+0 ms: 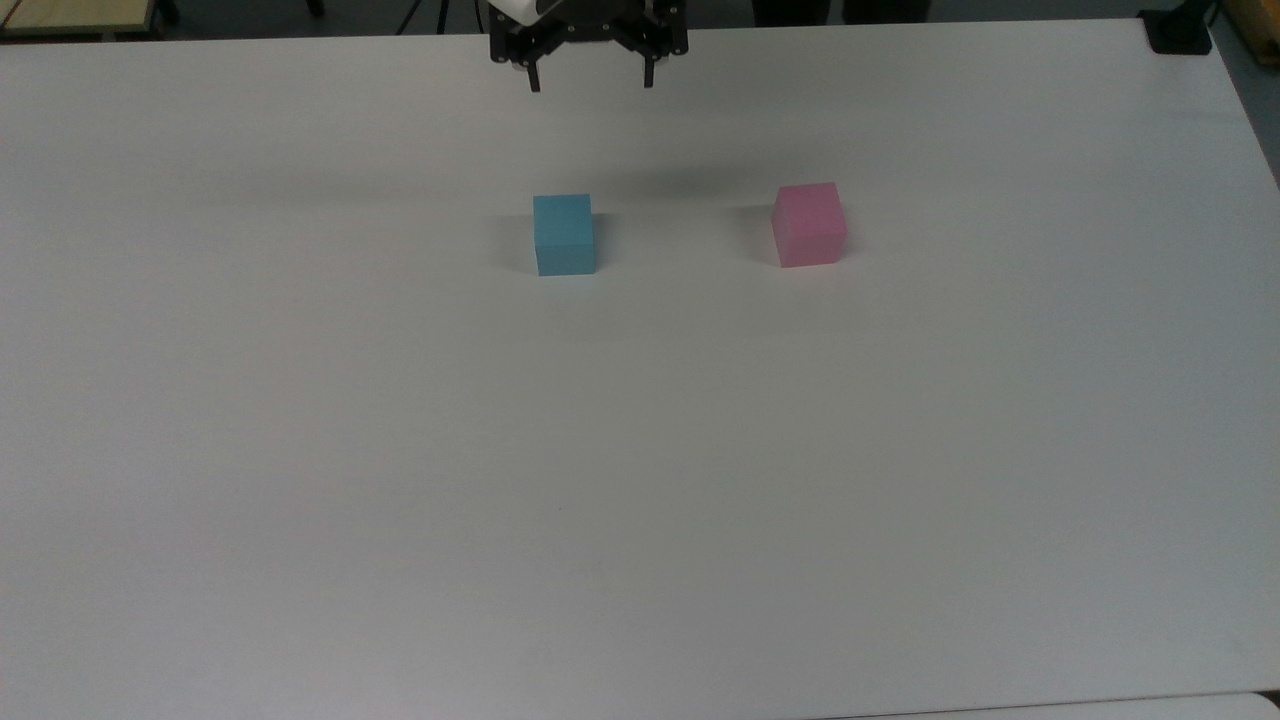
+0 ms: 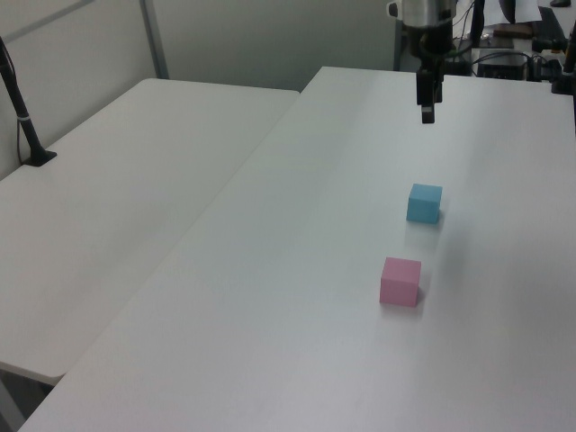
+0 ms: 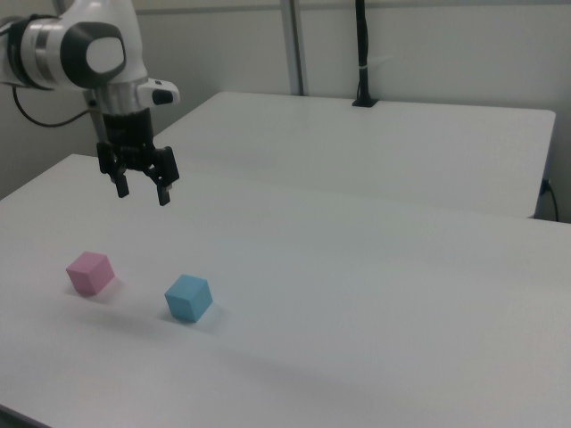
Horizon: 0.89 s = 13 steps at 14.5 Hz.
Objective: Put blue cube on pink cube
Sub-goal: 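Lower the open gripper down around the light-blue cube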
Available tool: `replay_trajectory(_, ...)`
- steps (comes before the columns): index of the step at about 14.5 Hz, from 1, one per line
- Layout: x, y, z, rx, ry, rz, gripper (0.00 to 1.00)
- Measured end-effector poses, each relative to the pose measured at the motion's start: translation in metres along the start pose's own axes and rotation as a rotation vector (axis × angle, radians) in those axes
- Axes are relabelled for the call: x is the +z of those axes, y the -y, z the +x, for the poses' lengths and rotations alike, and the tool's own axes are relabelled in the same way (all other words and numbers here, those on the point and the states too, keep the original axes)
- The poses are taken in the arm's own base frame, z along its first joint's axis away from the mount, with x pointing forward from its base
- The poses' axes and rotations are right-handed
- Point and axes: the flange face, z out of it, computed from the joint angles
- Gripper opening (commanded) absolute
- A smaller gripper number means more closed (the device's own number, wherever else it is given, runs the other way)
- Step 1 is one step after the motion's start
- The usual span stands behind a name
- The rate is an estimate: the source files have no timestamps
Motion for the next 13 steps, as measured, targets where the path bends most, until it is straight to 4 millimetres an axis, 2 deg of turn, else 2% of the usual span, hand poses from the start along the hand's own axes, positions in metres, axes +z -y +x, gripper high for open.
replay_trajectory(5,0.035,0.0,0.01,0.002,-0.057,0.003,1.0)
replay_trajectory(7,0.053,-0.001,0.01,0.002,-0.048,0.002,1.0)
replay_trajectory(13,0.088,-0.009,0.009,0.011,-0.053,-0.008,1.0)
